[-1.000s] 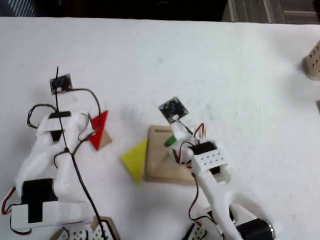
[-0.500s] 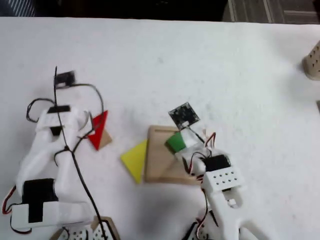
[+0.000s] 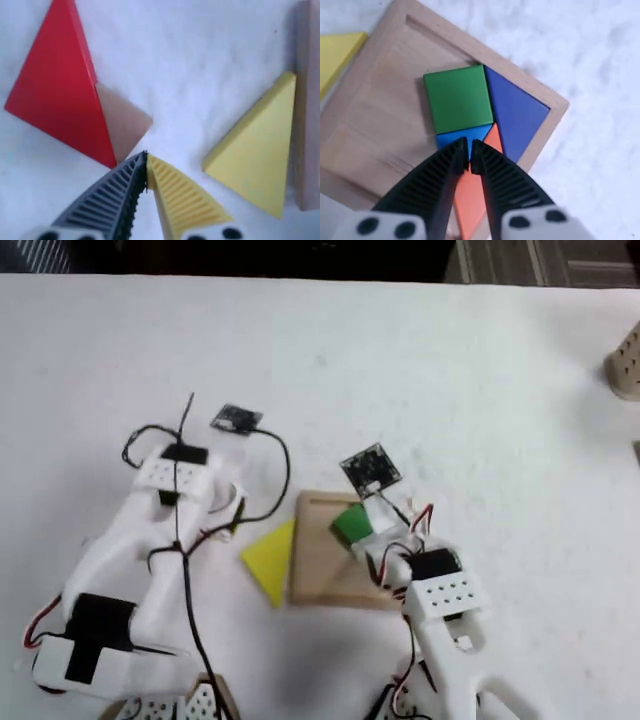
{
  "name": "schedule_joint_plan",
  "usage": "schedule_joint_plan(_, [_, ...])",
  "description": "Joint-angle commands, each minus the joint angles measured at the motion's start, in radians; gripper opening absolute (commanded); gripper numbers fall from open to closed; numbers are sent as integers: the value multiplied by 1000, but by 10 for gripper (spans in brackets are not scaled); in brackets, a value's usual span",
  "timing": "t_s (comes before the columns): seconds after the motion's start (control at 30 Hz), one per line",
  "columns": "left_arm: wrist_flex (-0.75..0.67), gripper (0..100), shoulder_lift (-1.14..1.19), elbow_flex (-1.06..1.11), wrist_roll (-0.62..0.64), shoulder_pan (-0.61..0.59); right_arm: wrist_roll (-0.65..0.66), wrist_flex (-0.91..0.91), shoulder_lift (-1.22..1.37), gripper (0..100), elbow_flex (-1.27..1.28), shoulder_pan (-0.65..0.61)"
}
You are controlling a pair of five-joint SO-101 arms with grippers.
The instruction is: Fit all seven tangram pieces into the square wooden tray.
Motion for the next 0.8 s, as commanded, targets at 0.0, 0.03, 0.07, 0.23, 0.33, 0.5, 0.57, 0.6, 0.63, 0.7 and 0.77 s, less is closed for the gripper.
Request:
schedule_joint_plan(0.0, [-51,24,-4,0,23,19,14,-18,5,18,-11,10])
schedule_joint_plan(0.03, [-54,24,-2,0,23,16,14,-18,5,18,-11,10])
schedule_joint_plan(0.07, [-54,24,-2,2,23,16,14,-16,5,18,-11,10])
schedule_joint_plan(0.23, [-80,24,2,3,23,5,14,-10,4,18,-11,10])
schedule_joint_plan(0.33, [-91,24,68,-29,21,-45,14,-10,5,18,-11,10])
schedule_joint_plan(0.5, [18,23,263,-218,17,-116,14,-10,5,18,-11,10])
schedule_joint_plan(0.57, [46,22,315,-284,15,-140,14,-12,5,18,-11,10])
schedule_joint_plan(0.6, [51,22,331,-308,15,-156,14,-12,5,18,-11,10])
schedule_joint_plan(0.63, [54,22,338,-324,15,-170,14,-13,7,18,-11,10])
schedule_joint_plan(0.7, [52,22,338,-328,14,-185,14,-13,7,18,-11,10])
schedule_joint_plan(0.77, [52,21,337,-328,-5,-188,14,-15,7,18,-11,10])
